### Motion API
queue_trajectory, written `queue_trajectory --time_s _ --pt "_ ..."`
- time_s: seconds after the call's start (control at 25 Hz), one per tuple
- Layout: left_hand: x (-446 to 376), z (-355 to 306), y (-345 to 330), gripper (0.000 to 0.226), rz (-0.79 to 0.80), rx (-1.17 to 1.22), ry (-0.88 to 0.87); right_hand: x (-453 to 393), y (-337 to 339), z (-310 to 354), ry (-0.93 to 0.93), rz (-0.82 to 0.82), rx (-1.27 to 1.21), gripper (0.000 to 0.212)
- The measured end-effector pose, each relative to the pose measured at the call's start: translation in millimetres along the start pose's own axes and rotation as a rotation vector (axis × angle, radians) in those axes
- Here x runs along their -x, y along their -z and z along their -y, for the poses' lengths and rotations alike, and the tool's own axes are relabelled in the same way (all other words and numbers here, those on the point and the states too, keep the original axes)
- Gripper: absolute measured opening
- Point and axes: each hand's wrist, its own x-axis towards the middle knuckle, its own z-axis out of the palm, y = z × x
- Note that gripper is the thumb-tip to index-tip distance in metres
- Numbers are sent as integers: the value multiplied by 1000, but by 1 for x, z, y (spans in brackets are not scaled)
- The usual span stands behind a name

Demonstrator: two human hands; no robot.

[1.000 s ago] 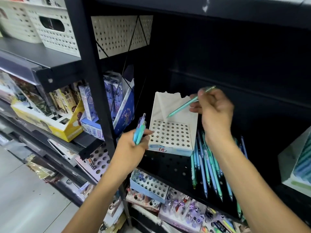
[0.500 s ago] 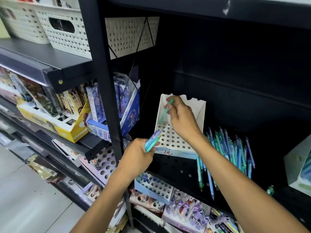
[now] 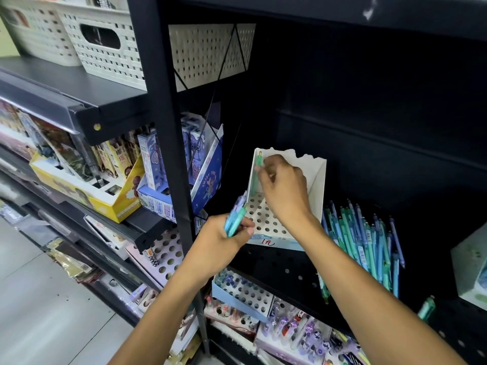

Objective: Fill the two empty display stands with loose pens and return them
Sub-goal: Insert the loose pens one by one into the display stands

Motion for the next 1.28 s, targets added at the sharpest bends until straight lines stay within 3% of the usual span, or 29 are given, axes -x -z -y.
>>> queue_trajectory --time_s 0.08,0.24,0.32,0.44,0.56,0.64,0.76,0.84,1.04,1.16,1.28 --pt "4 -10 2 10 50 314 78 14 10 0 -41 -31 -255 11" --pt "7 -25 -1 26 220 607 128 40 29 2 -89 461 -720 16" --pt "8 -30 -6 33 300 633 124 43 34 2 -110 516 -776 12" --pt "7 -29 -9 18 302 626 130 41 42 4 -192 373 -795 10" --pt "7 -21 -4 24 167 509 146 23 57 0 -311 -19 -917 13" --pt "7 -14 1 26 26 458 175 11 59 -5 -265 -203 -837 14" --pt "7 -7 3 29 -58 483 225 6 33 -9 -92 -195 -562 14" --pt "8 -6 2 31 -50 492 218 9 15 -14 6 -159 -388 17" --pt "11 -4 4 29 -22 473 205 4 1 -19 157 -69 -216 18" --pt "12 -8 2 26 4 480 202 -4 1 -10 82 41 -133 17" --pt "11 -14 2 20 72 520 203 7 11 -3 50 -120 -102 17"
